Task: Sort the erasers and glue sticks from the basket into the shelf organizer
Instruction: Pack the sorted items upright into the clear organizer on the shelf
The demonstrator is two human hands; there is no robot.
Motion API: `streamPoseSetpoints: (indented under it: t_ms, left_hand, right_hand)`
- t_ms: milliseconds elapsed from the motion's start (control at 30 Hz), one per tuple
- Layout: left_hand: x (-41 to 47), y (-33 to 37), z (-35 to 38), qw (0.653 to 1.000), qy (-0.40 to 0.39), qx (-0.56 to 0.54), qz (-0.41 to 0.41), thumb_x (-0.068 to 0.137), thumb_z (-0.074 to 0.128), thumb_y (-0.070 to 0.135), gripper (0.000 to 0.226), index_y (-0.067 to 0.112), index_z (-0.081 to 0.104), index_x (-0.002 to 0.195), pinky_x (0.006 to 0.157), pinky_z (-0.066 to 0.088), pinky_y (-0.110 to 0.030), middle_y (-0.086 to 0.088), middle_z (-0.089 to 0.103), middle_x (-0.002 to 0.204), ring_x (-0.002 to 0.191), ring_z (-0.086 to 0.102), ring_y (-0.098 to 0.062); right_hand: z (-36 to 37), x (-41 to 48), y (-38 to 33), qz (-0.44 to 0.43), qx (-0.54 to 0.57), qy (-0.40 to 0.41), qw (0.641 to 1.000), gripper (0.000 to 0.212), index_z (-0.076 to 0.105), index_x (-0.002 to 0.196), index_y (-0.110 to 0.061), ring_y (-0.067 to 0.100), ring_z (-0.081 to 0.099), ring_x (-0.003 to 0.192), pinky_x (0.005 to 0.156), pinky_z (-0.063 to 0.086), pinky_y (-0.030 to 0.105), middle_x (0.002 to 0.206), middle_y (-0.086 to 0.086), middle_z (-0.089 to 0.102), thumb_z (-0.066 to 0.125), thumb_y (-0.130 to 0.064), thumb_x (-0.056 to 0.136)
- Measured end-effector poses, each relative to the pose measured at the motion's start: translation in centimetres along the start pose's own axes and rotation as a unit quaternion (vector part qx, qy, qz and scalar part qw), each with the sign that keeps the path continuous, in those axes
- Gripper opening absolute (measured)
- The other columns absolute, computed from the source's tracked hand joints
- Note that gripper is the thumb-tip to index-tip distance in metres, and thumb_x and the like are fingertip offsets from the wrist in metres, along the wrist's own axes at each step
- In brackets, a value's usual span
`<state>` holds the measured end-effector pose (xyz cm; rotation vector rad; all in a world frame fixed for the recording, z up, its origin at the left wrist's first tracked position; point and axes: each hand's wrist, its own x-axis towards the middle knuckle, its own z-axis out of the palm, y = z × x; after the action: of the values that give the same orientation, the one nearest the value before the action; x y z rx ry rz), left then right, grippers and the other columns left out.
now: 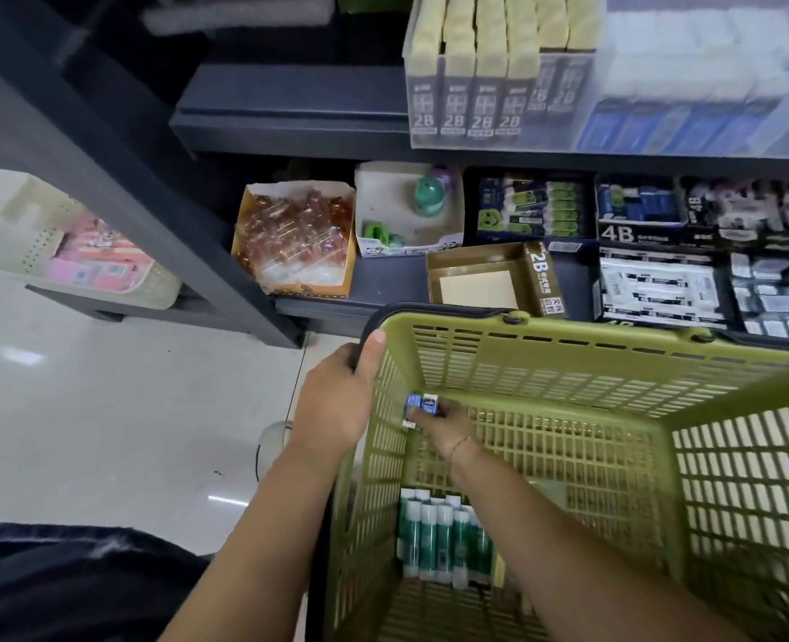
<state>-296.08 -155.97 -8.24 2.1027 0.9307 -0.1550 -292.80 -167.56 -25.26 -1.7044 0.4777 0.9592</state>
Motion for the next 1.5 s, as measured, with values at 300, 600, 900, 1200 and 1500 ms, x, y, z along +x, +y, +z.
streamPoseSetpoints:
  t_ms: [300, 600, 900, 1200, 1500]
  left_hand:
    - [0.1, -0.1, 0.1, 1.000, 0.004, 0.008, 0.008, 0.096, 0.031, 0.060, 0.059, 0.012, 0.065, 0.105, 0.076, 0.034, -0.029, 0.006, 0.056, 0.083, 0.085, 0.052, -0.017]
    - [-1.0, 1.1, 0.4, 0.962, 0.142, 0.046, 0.231, 0.098, 0.049, 0.039, 0.044, 0.012, 0.051, 0.133, 0.099, 0.031, -0.025, -0.004, 0.052, 0.130, 0.124, 0.044, -0.019]
    - [-8.7, 13.7, 1.3, 0.827, -0.287, -0.483, 0.010, 0.073, 0.061, 0.044, 0.059, 0.017, 0.056, 0.125, 0.078, 0.055, -0.032, -0.005, 0.072, 0.101, 0.089, 0.070, -0.018]
    - [-11.0, 19.3, -2.1, 0.762, -0.373, -0.529, -0.020, 0.070, 0.066, 0.033, 0.045, 0.008, 0.060, 0.108, 0.068, 0.061, -0.039, -0.018, 0.072, 0.097, 0.081, 0.072, -0.026]
    - [-10.8, 20.6, -3.1, 0.758, -0.332, -0.556, -0.081, 0.072, 0.071, 0.023, 0.044, -0.004, 0.061, 0.106, 0.064, 0.061, -0.042, -0.022, 0.072, 0.088, 0.074, 0.073, -0.028]
  right_hand:
    - [-1.0, -0.8, -0.5, 0.022, 0.026, -0.045, 0.998, 0.075, 0.049, 0.135, -0.010, 0.024, 0.055, 0.116, 0.103, 0.041, 0.034, 0.131, 0.005, 0.057, 0.079, -0.042, 0.074]
    - [-6.3, -10.5, -6.6, -0.105, -0.001, -0.123, 0.987, 0.023, 0.065, 0.096, -0.024, 0.005, 0.059, 0.072, 0.066, 0.047, 0.019, 0.090, -0.009, 0.070, 0.077, -0.032, 0.078]
    - [-14.9, -21.8, -15.7, -0.316, -0.063, -0.086, 0.943, 0.022, 0.067, 0.093, -0.014, 0.008, 0.066, 0.077, 0.073, 0.054, 0.022, 0.087, 0.003, 0.073, 0.078, -0.012, 0.075]
    - [-17.9, -26.9, -19.1, -0.454, -0.203, 0.080, 0.864, 0.055, 0.045, 0.086, -0.030, 0.004, 0.056, 0.059, 0.066, 0.053, 0.037, 0.079, -0.005, 0.069, 0.077, -0.058, 0.052]
    - [-17.1, -26.9, -20.0, -0.491, -0.292, 0.182, 0.801, 0.024, 0.053, 0.075, -0.024, 0.003, 0.049, 0.070, 0.068, 0.041, 0.020, 0.088, -0.009, 0.049, 0.063, -0.042, 0.086]
